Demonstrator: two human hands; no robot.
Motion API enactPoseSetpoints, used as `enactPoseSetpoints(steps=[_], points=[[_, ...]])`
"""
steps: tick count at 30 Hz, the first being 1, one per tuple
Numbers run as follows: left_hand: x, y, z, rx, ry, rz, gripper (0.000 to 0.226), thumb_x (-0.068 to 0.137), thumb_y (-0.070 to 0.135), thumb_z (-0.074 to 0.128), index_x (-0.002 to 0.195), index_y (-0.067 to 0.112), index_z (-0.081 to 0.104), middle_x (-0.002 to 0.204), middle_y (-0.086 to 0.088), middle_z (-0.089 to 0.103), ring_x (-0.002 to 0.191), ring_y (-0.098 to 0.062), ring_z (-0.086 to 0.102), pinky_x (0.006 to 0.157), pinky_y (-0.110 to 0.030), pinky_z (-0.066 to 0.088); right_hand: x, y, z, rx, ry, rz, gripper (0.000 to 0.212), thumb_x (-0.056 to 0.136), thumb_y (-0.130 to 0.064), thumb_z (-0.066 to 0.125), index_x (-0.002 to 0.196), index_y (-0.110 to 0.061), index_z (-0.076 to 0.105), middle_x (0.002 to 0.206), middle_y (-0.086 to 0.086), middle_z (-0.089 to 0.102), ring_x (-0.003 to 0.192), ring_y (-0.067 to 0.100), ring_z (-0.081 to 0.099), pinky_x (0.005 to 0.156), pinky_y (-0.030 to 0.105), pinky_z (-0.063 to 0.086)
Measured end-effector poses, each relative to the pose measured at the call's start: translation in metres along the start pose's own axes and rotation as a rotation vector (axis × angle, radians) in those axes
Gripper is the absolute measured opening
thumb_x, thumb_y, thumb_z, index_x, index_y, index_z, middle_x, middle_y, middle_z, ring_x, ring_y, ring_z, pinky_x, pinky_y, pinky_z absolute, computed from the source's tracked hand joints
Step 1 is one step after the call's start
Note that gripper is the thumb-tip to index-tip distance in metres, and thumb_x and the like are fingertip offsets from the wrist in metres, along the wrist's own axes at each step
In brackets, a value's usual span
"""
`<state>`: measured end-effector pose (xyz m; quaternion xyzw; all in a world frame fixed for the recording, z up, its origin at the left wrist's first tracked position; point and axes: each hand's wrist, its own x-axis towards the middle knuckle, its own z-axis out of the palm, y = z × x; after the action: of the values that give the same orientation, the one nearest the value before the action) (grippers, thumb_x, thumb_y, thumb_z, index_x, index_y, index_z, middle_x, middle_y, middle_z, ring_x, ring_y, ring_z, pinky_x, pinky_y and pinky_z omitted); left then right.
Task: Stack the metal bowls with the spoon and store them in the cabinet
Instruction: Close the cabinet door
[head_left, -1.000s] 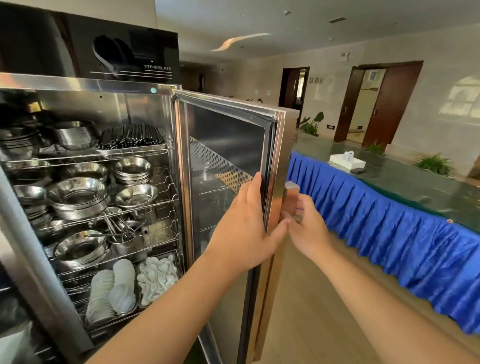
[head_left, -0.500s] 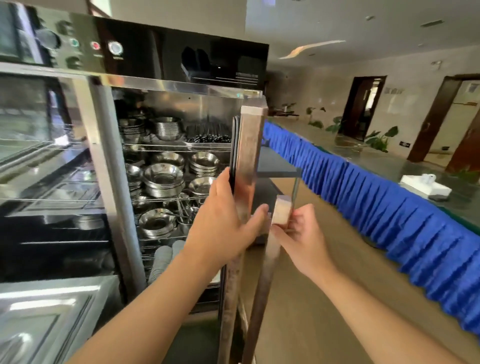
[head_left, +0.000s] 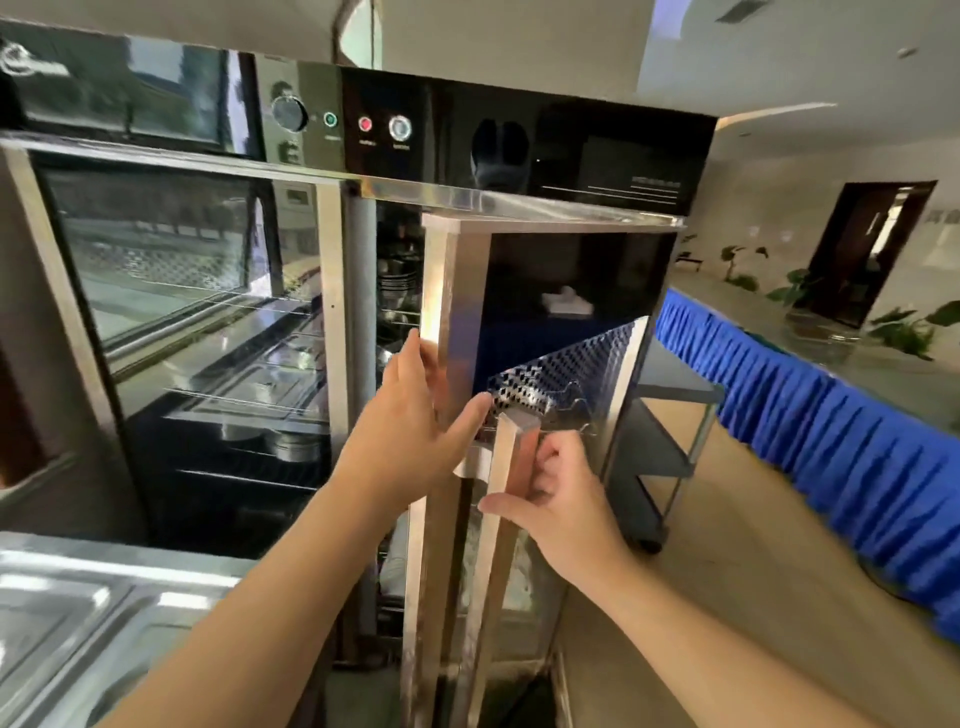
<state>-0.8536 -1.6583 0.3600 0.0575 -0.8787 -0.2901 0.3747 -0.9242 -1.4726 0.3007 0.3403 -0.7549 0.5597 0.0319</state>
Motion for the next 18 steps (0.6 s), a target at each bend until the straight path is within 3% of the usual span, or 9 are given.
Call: enactPoseSetpoints(steps=[4, 8, 11, 15, 18], points=[[0.031, -0.047, -0.01, 0.016, 0.018, 0.01, 0.054, 0.088, 0.068, 0.055, 0.123, 0.03, 0.039, 0.119, 0.009, 0.05, 0.09, -0.008, 0.059, 0.069, -0.027, 0.048, 0.041, 0.001, 0.045, 0.024, -0.099, 0.087, 0.064, 0.057, -0.065, 0.086, 0.11, -0.051, 0.054, 0.108, -0.02, 0.074, 0.098, 0.002, 0.072, 0.089, 0.033, 0.059], [0.068, -0.089, -0.018, 0.035, 0.003, 0.013, 0.057, 0.089, 0.065, 0.056, 0.128, 0.028, 0.037, 0.117, 0.012, 0.045, 0.094, -0.005, 0.052, 0.069, -0.017, 0.039, 0.084, 0.003, 0.088, -0.116, -0.17, 0.169, 0.049, 0.065, -0.066, 0.083, 0.095, -0.031, 0.066, 0.088, -0.01, 0.075, 0.083, 0.004, 0.071, 0.084, 0.042, 0.059], [0.097, -0.121, -0.022, 0.06, -0.018, 0.029, 0.058, 0.09, 0.064, 0.057, 0.131, 0.029, 0.036, 0.117, 0.014, 0.043, 0.093, -0.005, 0.051, 0.068, -0.008, 0.033, 0.115, 0.005, 0.116, -0.211, -0.196, 0.196, 0.05, 0.069, -0.07, 0.077, 0.097, -0.031, 0.066, 0.093, -0.013, 0.074, 0.086, 0.003, 0.07, 0.087, 0.039, 0.057], [0.133, -0.163, -0.022, 0.095, -0.046, 0.055, 0.063, 0.092, 0.06, 0.058, 0.137, 0.021, 0.037, 0.123, 0.008, 0.048, 0.097, -0.008, 0.05, 0.076, -0.023, 0.04, 0.155, 0.012, 0.146, -0.279, -0.24, 0.225, 0.063, 0.068, -0.071, 0.073, 0.113, -0.028, 0.062, 0.1, -0.008, 0.07, 0.094, 0.013, 0.067, 0.09, 0.044, 0.055], [0.157, -0.187, -0.02, 0.126, -0.08, 0.052, 0.071, 0.093, 0.059, 0.058, 0.144, 0.016, 0.035, 0.135, -0.002, 0.051, 0.106, -0.016, 0.055, 0.083, -0.031, 0.045, 0.18, 0.017, 0.163, -0.293, -0.26, 0.243, 0.061, 0.072, -0.065, 0.075, 0.119, -0.03, 0.059, 0.109, -0.013, 0.066, 0.101, 0.009, 0.064, 0.091, 0.039, 0.053]])
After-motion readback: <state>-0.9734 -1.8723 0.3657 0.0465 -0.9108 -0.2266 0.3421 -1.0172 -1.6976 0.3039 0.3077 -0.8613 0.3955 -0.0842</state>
